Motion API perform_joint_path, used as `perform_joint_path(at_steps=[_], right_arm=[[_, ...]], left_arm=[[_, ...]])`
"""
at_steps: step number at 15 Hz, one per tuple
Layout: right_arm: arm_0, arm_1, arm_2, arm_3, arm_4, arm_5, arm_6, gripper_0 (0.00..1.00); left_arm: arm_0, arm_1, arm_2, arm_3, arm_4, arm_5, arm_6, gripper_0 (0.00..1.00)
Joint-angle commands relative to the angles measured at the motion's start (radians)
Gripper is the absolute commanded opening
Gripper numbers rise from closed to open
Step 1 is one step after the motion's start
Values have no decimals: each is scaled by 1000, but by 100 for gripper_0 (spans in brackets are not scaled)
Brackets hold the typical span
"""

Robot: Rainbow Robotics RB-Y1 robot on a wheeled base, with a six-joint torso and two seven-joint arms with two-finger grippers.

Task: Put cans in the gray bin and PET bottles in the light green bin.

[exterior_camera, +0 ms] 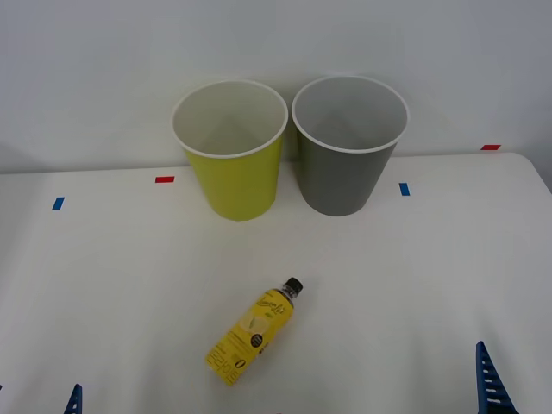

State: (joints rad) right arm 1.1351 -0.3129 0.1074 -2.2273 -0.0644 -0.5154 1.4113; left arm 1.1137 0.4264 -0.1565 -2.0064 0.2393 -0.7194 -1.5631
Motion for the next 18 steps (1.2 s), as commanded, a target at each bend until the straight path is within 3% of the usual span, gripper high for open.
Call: perform_joint_path(at_steps=[1,18], right_arm=[[0,0,0,0,0,0,0,100],[0,0,0,0,0,0,0,100]], left_arm=[[0,0,0,0,0,0,0,90],[0,0,0,0,0,0,0,91]])
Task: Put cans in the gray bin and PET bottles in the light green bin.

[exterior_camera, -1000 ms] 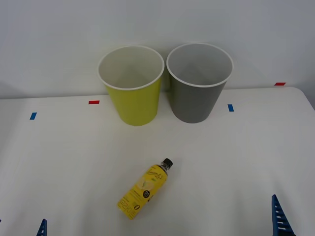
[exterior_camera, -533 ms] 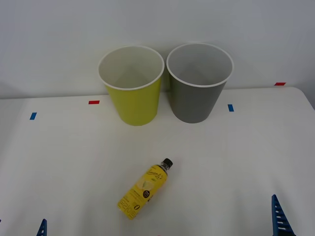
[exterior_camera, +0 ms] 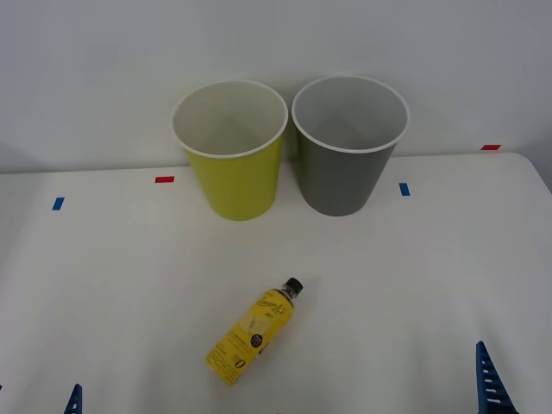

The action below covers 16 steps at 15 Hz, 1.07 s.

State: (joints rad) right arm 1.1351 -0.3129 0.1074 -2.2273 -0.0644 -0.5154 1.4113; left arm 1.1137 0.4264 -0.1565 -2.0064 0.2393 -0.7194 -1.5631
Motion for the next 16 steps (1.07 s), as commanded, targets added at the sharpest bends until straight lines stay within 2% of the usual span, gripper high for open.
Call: perform_joint_path(at_steps=[1,4,5,8,13,16], right_arm=[[0,0,0,0,0,0,0,100],[0,0,0,0,0,0,0,100],[0,0,0,0,0,0,0,100],[0,0,0,0,0,0,0,100],[0,0,0,0,0,0,0,100],[0,0,0,0,0,0,0,100]], left_arm=[[0,0,0,0,0,0,0,91],[0,0,0,0,0,0,0,91],[-32,-14,-15,37,0,18,0,91],[-55,8,6,60,-8,17,-2,91],[-140,170,-66,60,-8,57,-3,91],[-169,236,-80,52,-20,83,-11,91]])
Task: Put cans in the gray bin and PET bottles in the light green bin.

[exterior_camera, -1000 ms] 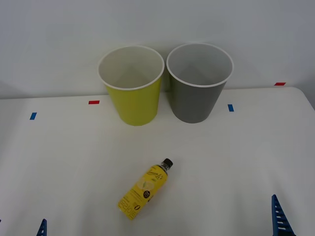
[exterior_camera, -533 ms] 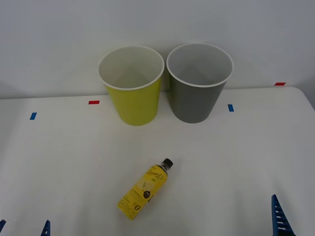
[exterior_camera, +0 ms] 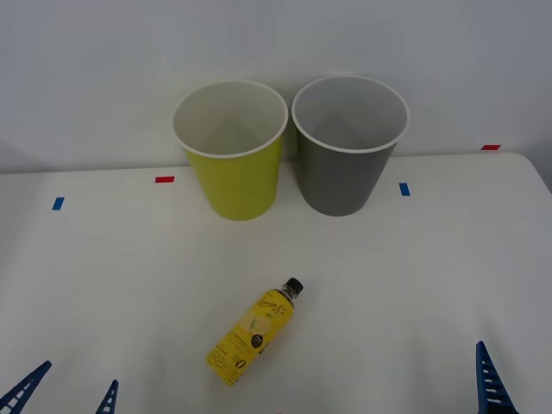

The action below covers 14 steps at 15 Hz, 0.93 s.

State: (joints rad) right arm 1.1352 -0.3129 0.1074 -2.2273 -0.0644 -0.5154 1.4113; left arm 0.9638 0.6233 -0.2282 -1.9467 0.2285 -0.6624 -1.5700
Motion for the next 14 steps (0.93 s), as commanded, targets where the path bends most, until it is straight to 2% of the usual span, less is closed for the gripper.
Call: perform_joint_path(at_steps=[1,5,8,11,14], right_arm=[[0,0,0,0,0,0,0,100],[0,0,0,0,0,0,0,100],[0,0,0,0,0,0,0,100],[0,0,0,0,0,0,0,100],[0,0,0,0,0,0,0,100]], left_arm=[[-23,66,-8,-38,-3,80,-4,91],[-39,147,-7,-150,11,238,-2,91],[-94,187,-11,-155,5,285,-4,91],[-148,222,-53,-181,12,379,2,91],[-154,245,-42,-291,18,575,4,91]])
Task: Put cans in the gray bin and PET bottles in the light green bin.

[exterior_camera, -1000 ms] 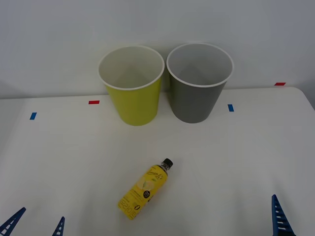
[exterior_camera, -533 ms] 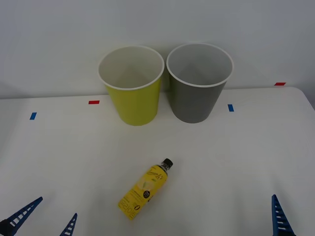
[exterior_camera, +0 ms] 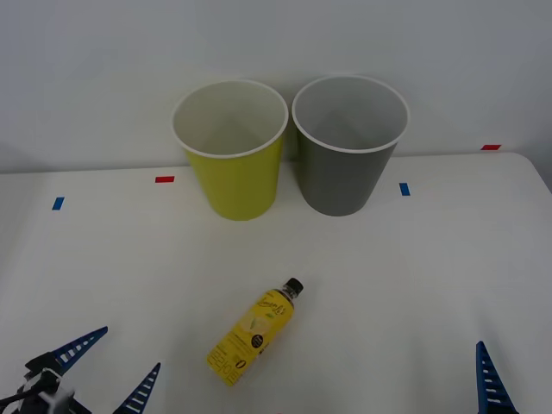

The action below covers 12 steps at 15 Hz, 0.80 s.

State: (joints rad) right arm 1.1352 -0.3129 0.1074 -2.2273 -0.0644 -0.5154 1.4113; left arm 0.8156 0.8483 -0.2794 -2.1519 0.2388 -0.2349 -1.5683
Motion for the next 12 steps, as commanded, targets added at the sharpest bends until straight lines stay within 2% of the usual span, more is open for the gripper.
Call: perform_joint_path(at_steps=[1,3,4,7,9,12], right_arm=[[0,0,0,0,0,0,0,100],[0,0,0,0,0,0,0,100],[0,0,0,0,0,0,0,100],[0,0,0,0,0,0,0,100],[0,0,0,0,0,0,0,100],[0,0,0,0,0,0,0,100]], left_arm=[[-7,24,25,-126,8,224,1,90],[-27,35,49,-191,8,359,2,91],[-47,55,68,-226,10,450,2,91],[-101,117,97,-286,22,625,11,91],[-144,140,97,-306,45,698,22,91],[-196,178,100,-336,155,778,30,91]])
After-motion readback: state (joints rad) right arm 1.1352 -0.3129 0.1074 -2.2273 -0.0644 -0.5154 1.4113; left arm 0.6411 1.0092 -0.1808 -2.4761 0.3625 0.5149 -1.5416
